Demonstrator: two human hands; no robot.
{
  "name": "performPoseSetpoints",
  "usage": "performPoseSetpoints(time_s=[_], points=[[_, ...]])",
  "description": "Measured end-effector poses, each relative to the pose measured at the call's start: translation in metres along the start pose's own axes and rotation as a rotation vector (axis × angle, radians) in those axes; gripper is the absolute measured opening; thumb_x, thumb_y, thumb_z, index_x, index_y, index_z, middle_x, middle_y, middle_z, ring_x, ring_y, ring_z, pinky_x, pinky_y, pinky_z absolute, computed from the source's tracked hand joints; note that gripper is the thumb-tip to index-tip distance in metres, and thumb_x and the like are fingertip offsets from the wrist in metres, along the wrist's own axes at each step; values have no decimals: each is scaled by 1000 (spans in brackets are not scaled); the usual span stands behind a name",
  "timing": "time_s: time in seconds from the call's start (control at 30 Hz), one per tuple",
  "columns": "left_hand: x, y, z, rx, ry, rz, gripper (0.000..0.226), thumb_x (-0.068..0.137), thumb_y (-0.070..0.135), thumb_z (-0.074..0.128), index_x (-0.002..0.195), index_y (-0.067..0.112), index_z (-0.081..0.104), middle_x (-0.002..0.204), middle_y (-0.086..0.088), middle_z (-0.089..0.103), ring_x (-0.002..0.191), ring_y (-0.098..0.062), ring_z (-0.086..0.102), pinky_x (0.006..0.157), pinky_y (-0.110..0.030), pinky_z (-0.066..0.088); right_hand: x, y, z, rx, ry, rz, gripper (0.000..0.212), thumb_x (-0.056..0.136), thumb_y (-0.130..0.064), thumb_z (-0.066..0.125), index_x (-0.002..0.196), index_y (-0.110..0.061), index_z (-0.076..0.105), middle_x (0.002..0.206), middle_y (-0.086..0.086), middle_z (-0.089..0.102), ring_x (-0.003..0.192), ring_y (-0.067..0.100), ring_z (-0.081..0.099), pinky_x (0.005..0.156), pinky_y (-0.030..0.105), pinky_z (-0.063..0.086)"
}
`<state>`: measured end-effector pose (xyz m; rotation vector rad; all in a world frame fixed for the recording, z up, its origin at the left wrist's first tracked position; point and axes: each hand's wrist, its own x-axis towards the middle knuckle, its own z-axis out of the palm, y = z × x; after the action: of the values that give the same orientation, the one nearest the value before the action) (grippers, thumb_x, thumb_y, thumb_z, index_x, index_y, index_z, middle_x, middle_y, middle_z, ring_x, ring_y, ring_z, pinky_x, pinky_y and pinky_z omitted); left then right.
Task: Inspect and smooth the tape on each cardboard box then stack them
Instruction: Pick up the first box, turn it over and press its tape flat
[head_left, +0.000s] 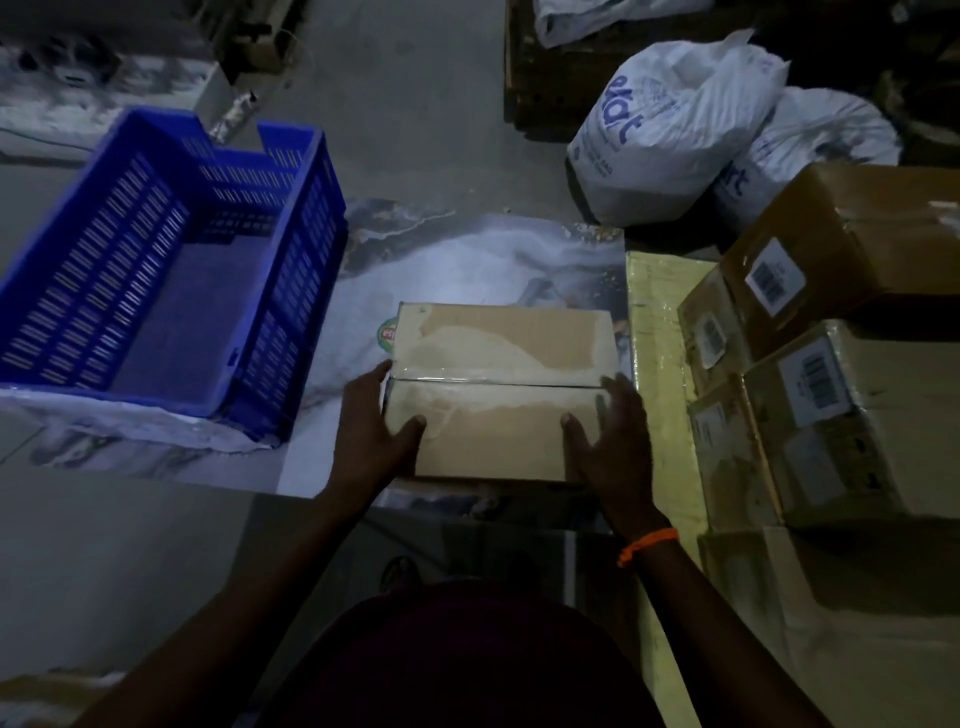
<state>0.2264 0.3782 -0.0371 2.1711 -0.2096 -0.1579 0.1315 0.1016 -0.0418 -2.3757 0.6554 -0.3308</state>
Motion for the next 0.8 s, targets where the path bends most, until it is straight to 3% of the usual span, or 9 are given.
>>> performPoseSetpoints(time_s=[0.07,0.13,0.23,0.33,0.6,0.8], points=[[13,11,9,216,-8,184,76,86,27,76,152,12,41,154,-15,42,142,-31,39,114,-48,37,19,-9,14,-111,-93,-149,74,96,-51,58,151,-3,45,162,21,36,151,35,32,121,43,28],[28,18,21,396,-77,282,69,94,38,64,155,18,39,162,-12,35,150,-31,30,120,-52,30,39,-21,26,-191,-220,-189,83,97,-60,45,159,-7,33,169,18,23,157,32,19,125,44,19],[45,23,38,617,-251,314,70,101,55,36,160,19,28,169,-9,20,156,-30,16,123,-57,19,59,-32,40,-315,-293,-210,85,99,-65,32,163,-10,22,172,14,13,159,30,10,126,49,11],[51,22,46,707,-289,297,69,104,57,27,161,18,25,170,-8,15,157,-29,12,124,-56,11,64,-31,45,-356,-300,-194,80,104,-63,32,164,-12,18,173,10,11,159,27,8,127,48,4],[42,27,42,705,-316,295,67,106,52,30,161,15,22,171,-8,12,158,-26,8,125,-55,7,58,-28,40,-372,-351,-221,78,106,-59,33,164,-11,16,173,11,10,160,26,8,127,48,6],[-5,1,25,664,-298,464,69,102,52,31,157,10,35,166,-13,26,154,-30,24,119,-59,21,-14,2,27,-337,-305,-405,66,102,-48,35,153,-9,45,160,14,43,151,30,35,122,55,28]])
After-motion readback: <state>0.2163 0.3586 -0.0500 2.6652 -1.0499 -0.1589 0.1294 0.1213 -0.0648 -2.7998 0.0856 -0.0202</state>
